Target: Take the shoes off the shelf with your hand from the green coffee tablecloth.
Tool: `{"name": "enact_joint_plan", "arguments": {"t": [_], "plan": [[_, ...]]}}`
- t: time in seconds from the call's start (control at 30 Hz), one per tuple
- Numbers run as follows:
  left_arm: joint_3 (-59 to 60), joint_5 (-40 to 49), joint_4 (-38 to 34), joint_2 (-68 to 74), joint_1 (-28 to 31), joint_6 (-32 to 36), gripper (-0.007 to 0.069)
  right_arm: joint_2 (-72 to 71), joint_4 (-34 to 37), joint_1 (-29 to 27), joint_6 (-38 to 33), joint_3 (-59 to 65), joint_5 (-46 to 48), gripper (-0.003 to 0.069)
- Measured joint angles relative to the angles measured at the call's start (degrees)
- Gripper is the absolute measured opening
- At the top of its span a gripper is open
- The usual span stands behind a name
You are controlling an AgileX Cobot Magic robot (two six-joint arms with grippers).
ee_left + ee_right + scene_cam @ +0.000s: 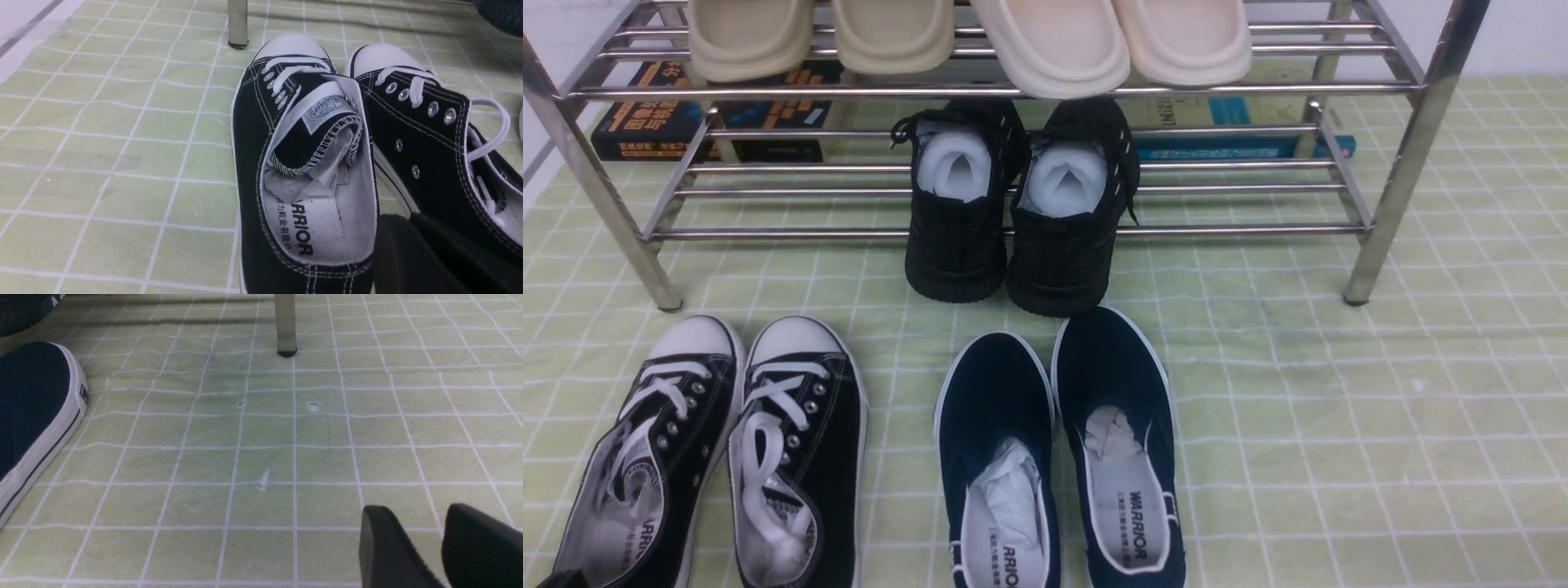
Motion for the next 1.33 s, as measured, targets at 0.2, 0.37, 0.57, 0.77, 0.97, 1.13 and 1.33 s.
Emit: {"name": "enact_joint_plan", "arguments": {"t": [0.2, 0.37, 0.57, 0.77, 0.97, 1.13, 1.33], "plan": [[0.0, 0.06, 1.18, 0.0, 0.0, 0.0, 0.0052, 0.0, 0.0, 0.0, 0.0, 0.0, 0.0, 0.0237], [0.0, 0.08, 1.29, 0.0, 0.0, 0.0, 0.0054, 0.0, 0.0, 0.0, 0.0, 0.0, 0.0, 0.0237], [0.0, 0.13, 1.35, 0.0, 0.0, 0.0, 0.0064, 0.0, 0.0, 0.0, 0.0, 0.0, 0.0, 0.0237], [0.0, 0.13, 1.35, 0.0, 0.0, 0.0, 0.0071, 0.0, 0.0, 0.0, 0.0, 0.0, 0.0, 0.0237], [0.0, 0.13, 1.35, 0.0, 0.0, 0.0, 0.0076, 0.0, 0.0, 0.0, 0.0, 0.0, 0.0, 0.0237], [0.0, 0.13, 1.35, 0.0, 0.0, 0.0, 0.0075, 0.0, 0.0, 0.0, 0.0, 0.0, 0.0, 0.0237], [0.0, 0.13, 1.35, 0.0, 0.0, 0.0, 0.0081, 0.0, 0.0, 0.0, 0.0, 0.0, 0.0, 0.0237]]}}
